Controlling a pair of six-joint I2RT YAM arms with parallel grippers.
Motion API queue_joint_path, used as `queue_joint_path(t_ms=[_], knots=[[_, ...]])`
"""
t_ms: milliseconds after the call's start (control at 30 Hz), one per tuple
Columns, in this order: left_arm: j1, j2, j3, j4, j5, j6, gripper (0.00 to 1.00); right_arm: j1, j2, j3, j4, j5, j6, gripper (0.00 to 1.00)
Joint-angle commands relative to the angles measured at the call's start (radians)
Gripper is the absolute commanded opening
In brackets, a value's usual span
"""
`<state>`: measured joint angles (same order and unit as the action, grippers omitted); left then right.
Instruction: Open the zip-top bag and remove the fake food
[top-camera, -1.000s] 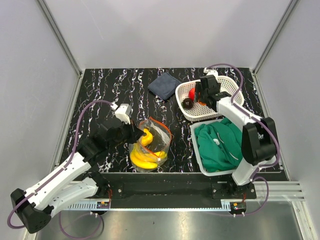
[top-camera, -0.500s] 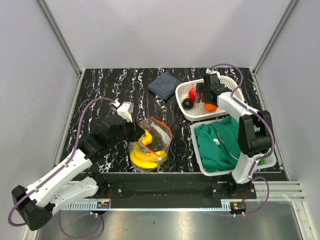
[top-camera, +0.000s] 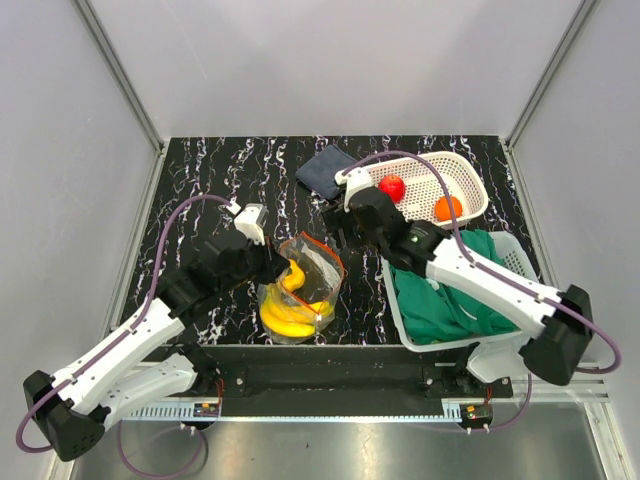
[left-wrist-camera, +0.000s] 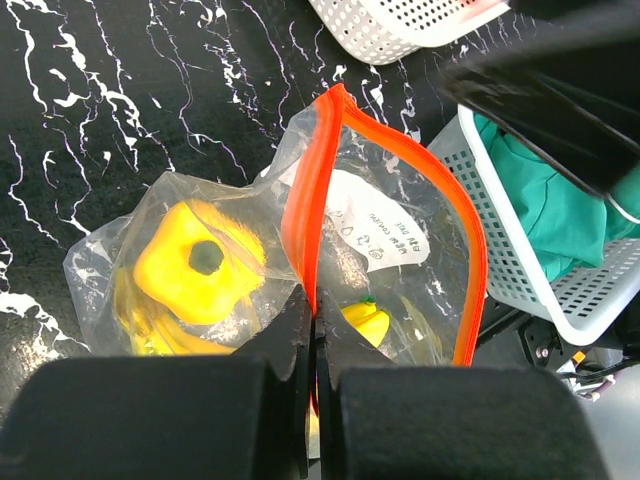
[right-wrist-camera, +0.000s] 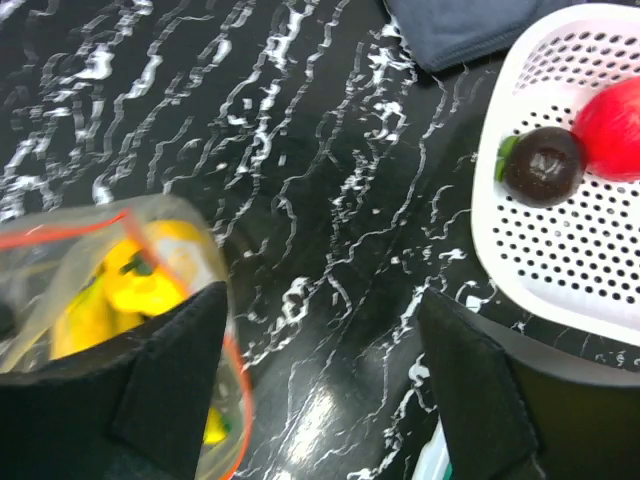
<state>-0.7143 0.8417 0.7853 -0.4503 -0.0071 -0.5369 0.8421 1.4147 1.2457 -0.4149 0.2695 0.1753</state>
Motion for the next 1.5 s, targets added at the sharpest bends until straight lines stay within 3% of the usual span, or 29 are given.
queue_joint_path(t_ms=[0,133,200,333,433,667,1033,1333,1467], knots=[[-0.002,-0.001,0.049,0.027,0.009,0.022,0.0,0.092,-0.101,-0.038,-0.007,0.004,0.016,0.81],[-0.002,-0.004,0.046,0.024,-0.016,0.02,0.0,0.169,-0.146,-0.074,-0.004,-0.055,0.064,0.68],[-0.002,-0.007,0.04,0.024,-0.021,0.018,0.0,0.193,-0.142,-0.094,0.025,-0.116,0.098,0.56],[-0.002,0.002,0.035,0.022,-0.031,0.018,0.0,0.215,-0.083,-0.12,0.114,-0.203,0.142,0.51],[-0.002,0.011,0.046,0.012,-0.03,0.018,0.0,0.227,-0.028,-0.1,0.131,-0.222,0.148,0.4],[-0.002,0.01,0.061,0.009,-0.011,0.005,0.0,0.226,0.081,-0.109,0.212,-0.242,0.139,0.39],[-0.002,0.011,0.04,0.024,0.001,-0.015,0.0,0.226,0.26,-0.078,0.297,-0.256,0.09,0.61],[-0.002,0.026,0.023,0.053,0.001,-0.02,0.0,0.226,0.316,-0.14,0.473,-0.268,0.038,0.93],[-0.002,0.036,0.022,0.059,0.001,-0.02,0.0,0.226,0.342,-0.143,0.524,-0.259,0.02,0.99]])
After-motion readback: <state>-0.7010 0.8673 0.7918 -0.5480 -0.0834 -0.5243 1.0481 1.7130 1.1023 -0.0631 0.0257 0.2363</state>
